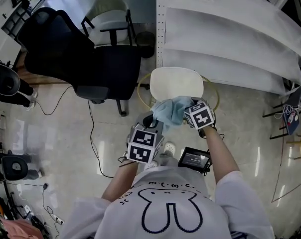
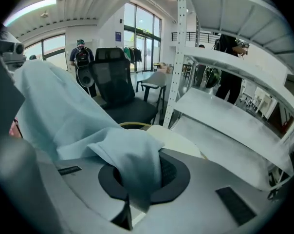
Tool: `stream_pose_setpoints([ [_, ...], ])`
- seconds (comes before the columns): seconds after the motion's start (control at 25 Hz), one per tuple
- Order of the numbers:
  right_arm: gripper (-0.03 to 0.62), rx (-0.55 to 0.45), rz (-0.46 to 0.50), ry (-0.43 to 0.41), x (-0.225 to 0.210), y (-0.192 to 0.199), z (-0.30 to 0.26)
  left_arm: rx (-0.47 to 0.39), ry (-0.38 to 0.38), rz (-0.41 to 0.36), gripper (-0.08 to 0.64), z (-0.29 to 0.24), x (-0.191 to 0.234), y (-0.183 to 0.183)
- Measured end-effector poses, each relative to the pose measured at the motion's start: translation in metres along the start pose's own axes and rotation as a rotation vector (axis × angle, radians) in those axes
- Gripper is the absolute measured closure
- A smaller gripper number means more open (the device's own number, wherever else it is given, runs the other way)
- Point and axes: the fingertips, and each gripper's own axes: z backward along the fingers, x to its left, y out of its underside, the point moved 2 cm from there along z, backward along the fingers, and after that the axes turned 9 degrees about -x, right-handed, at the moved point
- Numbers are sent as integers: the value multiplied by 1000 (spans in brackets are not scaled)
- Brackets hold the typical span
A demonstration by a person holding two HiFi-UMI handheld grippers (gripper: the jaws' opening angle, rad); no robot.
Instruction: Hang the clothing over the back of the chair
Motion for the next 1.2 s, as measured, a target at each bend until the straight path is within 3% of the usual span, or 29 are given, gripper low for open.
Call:
stream_pose_setpoints([
  [0.24,550,67,-74,-5,0,32,-8,35,13,3,523,-7,2,8],
  [0.6,529,183,-87,3,3,78,-6,83,39,-4,523,-12,-4,26],
  [0.76,503,194,-109,56,-8,85,2,97,50,-1,523,-12,-6,31],
  [0.92,416,227,-86,88,-18,90,10,93,63,-7,523,-14,-6,33],
  [1.2,411,201,-111,111,-25,94,44,115,101,-16,523,-14,-18,41],
])
